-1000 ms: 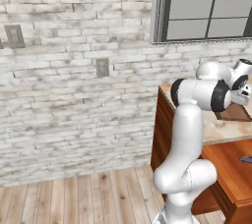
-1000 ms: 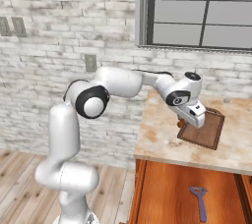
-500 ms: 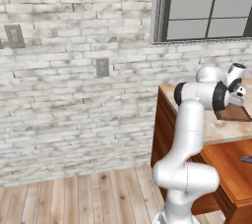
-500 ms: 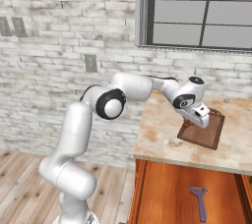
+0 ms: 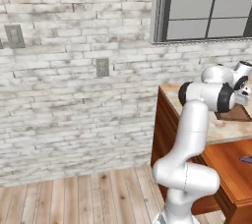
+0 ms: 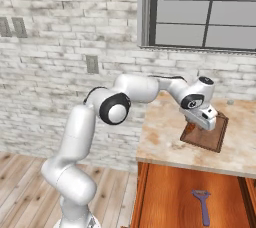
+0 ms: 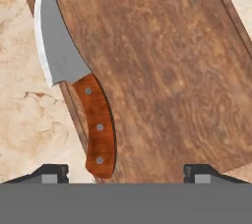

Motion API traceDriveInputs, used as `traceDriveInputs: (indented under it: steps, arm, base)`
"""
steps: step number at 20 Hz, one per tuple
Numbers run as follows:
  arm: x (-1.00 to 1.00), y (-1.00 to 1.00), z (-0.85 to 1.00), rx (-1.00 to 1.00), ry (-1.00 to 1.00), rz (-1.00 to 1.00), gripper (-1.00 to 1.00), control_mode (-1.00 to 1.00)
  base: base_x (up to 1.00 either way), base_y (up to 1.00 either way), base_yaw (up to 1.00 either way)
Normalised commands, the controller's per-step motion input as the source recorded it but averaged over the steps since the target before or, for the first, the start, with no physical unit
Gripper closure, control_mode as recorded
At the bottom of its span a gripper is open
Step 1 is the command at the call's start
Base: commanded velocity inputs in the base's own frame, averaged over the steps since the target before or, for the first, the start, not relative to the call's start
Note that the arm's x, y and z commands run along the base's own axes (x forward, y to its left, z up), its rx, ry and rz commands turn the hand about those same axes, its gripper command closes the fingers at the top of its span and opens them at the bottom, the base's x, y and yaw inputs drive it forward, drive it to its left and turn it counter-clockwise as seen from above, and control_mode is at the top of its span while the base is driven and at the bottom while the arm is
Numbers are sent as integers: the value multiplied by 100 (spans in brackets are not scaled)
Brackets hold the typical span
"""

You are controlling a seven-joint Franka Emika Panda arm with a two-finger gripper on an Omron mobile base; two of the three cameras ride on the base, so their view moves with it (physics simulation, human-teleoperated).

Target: Open the drawer on the right and place the cutting tools on the cutting board.

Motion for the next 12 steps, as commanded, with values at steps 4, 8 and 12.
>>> traceDriveInputs:
  steps: [4, 8, 12]
  arm:
    - [-100, 34, 1, -3, -13, 2, -100, -100]
    - [-100, -5, 4, 0, -10, 6, -100, -100]
    - [-100, -47, 4, 0, -18, 19, -100, -100]
  base:
    - [0, 0, 0]
    - [0, 0, 0]
    - [0, 0, 0]
